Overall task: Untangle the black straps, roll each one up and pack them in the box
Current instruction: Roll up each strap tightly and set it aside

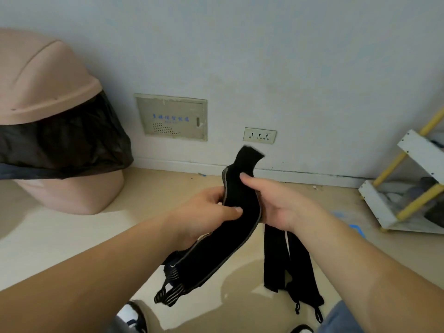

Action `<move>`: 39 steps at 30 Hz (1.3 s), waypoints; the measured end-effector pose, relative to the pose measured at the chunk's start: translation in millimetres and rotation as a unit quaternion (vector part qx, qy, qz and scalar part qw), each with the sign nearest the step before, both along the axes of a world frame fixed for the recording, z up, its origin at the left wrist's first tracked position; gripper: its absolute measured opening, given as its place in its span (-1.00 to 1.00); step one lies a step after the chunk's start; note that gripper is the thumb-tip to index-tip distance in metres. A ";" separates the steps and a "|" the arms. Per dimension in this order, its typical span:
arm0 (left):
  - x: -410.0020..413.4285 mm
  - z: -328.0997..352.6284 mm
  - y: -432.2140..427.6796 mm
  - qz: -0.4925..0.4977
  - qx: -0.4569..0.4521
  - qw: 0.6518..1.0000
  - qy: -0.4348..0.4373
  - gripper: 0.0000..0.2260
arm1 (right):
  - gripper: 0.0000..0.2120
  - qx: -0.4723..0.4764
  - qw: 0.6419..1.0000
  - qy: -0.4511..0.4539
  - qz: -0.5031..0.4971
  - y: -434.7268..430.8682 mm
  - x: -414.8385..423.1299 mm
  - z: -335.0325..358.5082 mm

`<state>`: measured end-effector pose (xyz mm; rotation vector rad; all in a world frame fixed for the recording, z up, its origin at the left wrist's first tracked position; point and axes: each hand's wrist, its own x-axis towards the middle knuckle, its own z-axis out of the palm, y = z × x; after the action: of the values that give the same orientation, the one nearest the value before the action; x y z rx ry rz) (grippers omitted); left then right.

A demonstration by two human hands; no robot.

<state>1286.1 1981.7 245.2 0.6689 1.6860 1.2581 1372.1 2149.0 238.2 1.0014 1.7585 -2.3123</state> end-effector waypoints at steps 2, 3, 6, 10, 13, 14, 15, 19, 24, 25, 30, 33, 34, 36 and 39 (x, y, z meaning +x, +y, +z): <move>2.1 0.0 1.5 -0.015 -0.016 1.000 0.008 -0.80 | -0.64 -0.028 0.999 0.030 -0.018 -0.1 -6.4 2.4; 1.9 0.1 2.5 -0.017 -0.021 1.000 0.010 -0.79 | -0.67 -0.019 0.998 0.055 -0.028 1.6 -9.5 2.2; -4.0 -0.9 5.0 -0.010 -0.018 1.000 -0.014 -0.77 | -0.77 0.048 0.991 0.104 -0.063 3.2 -18.6 -1.1; -16.9 -5.1 14.7 0.037 0.012 0.999 -0.031 -0.78 | -0.85 0.129 0.984 0.094 -0.082 -1.9 -32.4 0.4; -21.8 -8.0 23.0 0.075 0.038 0.996 0.021 -0.83 | -0.86 0.183 0.975 0.093 -0.087 0.0 -39.2 3.0; -23.3 -8.3 25.0 0.081 0.046 0.995 0.039 -0.86 | -0.87 0.200 0.971 0.097 -0.093 1.2 -40.2 4.0; -24.6 -8.0 26.4 0.082 0.050 0.994 0.055 -0.87 | -0.88 0.226 0.964 0.101 -0.099 2.4 -40.6 5.4; -25.3 -8.2 31.3 0.045 0.056 0.995 0.063 -0.80 | -0.89 0.366 0.913 0.118 -0.140 2.8 -42.8 6.7; -8.5 -18.9 33.7 -0.002 0.042 0.998 0.044 -0.81 | -0.88 0.326 0.901 0.131 -0.255 10.6 -51.3 4.5; -5.1 -21.8 34.2 -0.007 0.039 0.998 0.047 -0.80 | -0.85 0.302 0.903 0.124 -0.280 14.2 -52.7 4.1; 3.4 -28.9 34.3 -0.022 0.011 0.999 0.048 -0.81 | -0.74 0.231 0.914 0.070 -0.327 27.3 -56.1 -1.4; 7.3 -26.9 32.6 -0.042 -0.003 0.998 0.039 -0.81 | -0.66 0.236 0.912 0.049 -0.331 30.8 -55.5 1.4; 7.6 -26.7 32.6 -0.038 -0.004 0.998 0.042 -0.81 | -0.62 0.225 0.918 0.036 -0.324 32.5 -55.2 2.9; 8.5 -25.0 33.5 -0.016 0.001 0.999 0.042 -0.81 | -0.49 0.157 0.943 -0.002 -0.293 36.3 -56.3 2.3; 2.6 -20.0 36.3 0.055 0.017 0.998 0.019 -0.79 | -0.40 0.022 0.982 -0.046 -0.183 33.0 -50.4 0.8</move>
<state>1288.7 2018.0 225.2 0.6315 1.7571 1.3617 1321.7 2182.0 238.9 1.5290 1.7163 -2.3837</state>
